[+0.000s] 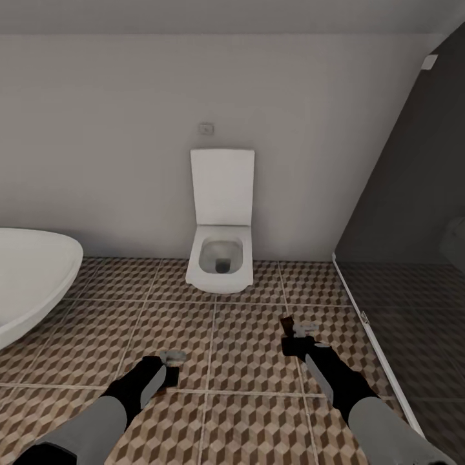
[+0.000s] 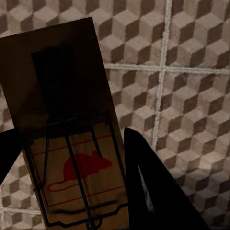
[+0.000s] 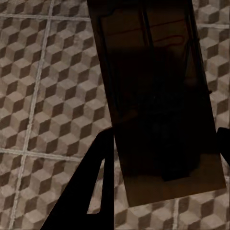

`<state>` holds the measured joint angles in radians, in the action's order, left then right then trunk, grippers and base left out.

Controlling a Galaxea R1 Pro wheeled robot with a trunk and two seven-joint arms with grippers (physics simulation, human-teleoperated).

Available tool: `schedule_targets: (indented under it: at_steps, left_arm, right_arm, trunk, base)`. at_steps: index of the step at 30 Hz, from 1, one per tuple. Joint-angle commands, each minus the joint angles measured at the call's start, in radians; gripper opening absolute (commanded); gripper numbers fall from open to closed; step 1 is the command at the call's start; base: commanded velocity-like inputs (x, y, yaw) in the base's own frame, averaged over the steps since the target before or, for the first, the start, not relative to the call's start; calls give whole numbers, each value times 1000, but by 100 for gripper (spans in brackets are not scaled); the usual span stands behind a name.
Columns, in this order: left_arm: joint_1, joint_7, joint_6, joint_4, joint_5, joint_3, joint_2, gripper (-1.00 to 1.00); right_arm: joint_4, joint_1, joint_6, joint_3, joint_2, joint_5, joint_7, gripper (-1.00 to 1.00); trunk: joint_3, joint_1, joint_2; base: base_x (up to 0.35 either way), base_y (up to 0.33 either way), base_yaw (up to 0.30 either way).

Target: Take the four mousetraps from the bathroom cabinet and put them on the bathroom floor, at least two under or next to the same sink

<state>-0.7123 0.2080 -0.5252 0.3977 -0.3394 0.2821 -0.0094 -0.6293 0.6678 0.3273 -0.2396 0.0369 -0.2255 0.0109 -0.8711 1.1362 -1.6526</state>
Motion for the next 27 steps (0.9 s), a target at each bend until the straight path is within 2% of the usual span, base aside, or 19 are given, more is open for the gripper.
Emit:
schedule_targets:
  at_steps: [1, 4, 9, 12, 18, 20, 21, 22, 24, 27]
  left_arm:
    - [-1, 14, 0, 3, -8, 9, -1, -100]
    - [-1, 19, 36, -2, -10, 13, -6, -100]
    - [-1, -46, 59, -34, -9, 14, -8, -100]
    - [-1, -58, 61, -54, -8, 11, -10, -100]
    - [-1, -44, 58, -47, -5, 8, -22, -100]
    - [-1, -17, 52, -4, -5, 8, -20, -100]
    - [-3, 5, 18, 51, -5, 8, -18, -100]
    - [-21, 34, -86, 123, -6, 7, -14, -100]
    - [-81, 53, -183, 160, -6, 7, -9, -100]
    - [-184, 61, -222, 120, -6, 6, -7, -100]
  right_arm:
    - [3, 2, -16, -6, 1, -9, 13, -100]
    - [11, 5, -53, -8, -1, -8, 49, -100]
    - [20, 6, -64, -10, -4, -9, 63, -100]
    - [21, 6, -65, -10, -7, -9, 64, -100]
    - [22, 6, -64, -10, -9, -9, 64, -100]
    - [21, 6, -63, -11, -10, -9, 64, -100]
    - [21, 6, -63, -12, -11, -9, 64, -100]
    - [21, 6, -62, -12, -11, -9, 64, -100]
    - [20, 6, -62, -12, -11, -9, 64, -100]
    - [20, 6, -62, -12, -11, -10, 63, -100]
  trunk:
    - [-1, 0, 0]
    - [-1, 0, 0]
    - [-1, 0, 0]
    - [-1, 0, 0]
    - [-1, 0, 0]
    - [-1, 0, 0]
    - [-1, 0, 0]
    - [-1, 0, 0]
    - [-1, 0, 0]
    - [-1, 0, 0]
  base:
    - [0, 0, 0]
    - [0, 0, 0]
    - [0, 0, 0]
    - [0, 0, 0]
    - [0, 0, 0]
    - [0, 0, 0]
    - [0, 0, 0]
    - [0, 0, 0]
    - [0, 0, 0]
    - [0, 0, 0]
